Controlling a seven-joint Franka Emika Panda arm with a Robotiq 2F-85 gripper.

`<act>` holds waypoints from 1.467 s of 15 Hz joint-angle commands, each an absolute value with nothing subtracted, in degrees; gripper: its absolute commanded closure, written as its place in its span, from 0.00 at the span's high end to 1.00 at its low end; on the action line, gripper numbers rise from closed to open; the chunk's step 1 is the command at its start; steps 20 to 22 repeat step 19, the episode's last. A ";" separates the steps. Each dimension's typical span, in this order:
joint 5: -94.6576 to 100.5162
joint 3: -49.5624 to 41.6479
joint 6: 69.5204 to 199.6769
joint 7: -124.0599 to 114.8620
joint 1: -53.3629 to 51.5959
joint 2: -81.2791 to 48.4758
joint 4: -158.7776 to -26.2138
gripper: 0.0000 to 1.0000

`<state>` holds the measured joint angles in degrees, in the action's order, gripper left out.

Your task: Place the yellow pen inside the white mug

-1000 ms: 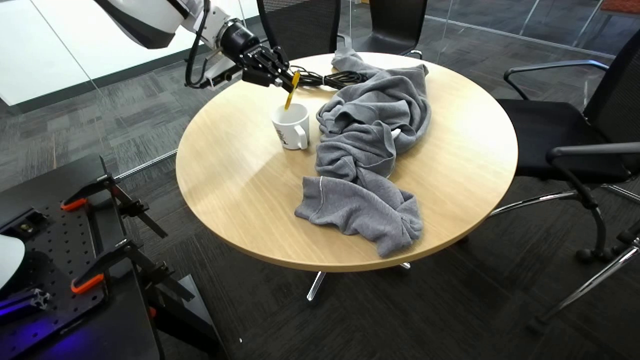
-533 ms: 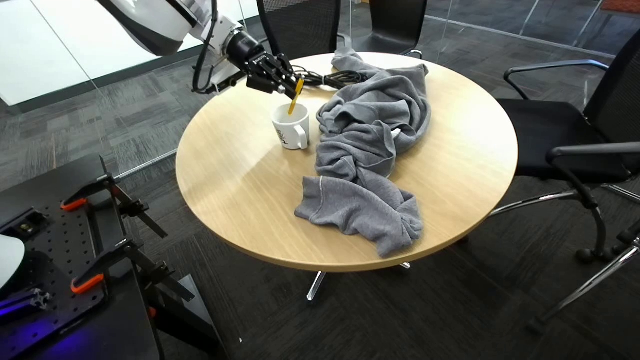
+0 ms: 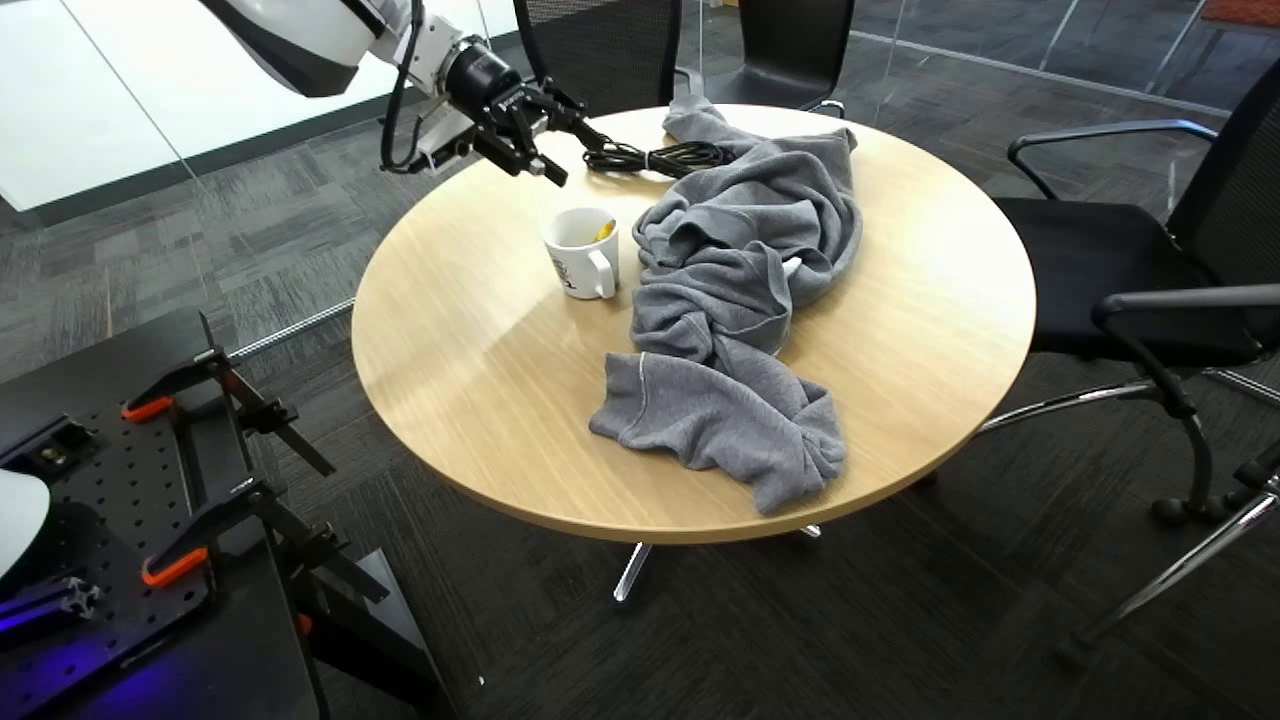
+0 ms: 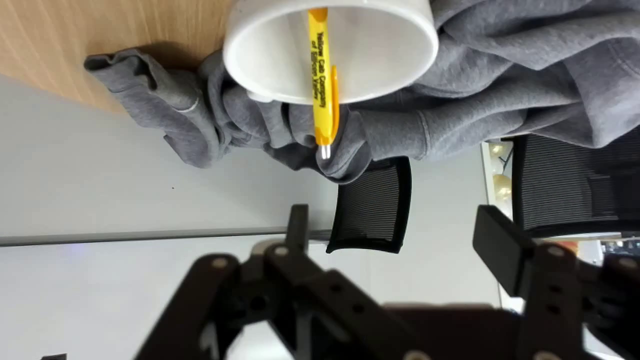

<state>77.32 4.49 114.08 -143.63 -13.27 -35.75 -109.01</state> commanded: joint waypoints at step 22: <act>77.71 4.81 98.98 -148.96 -17.51 -20.22 -110.83 1.00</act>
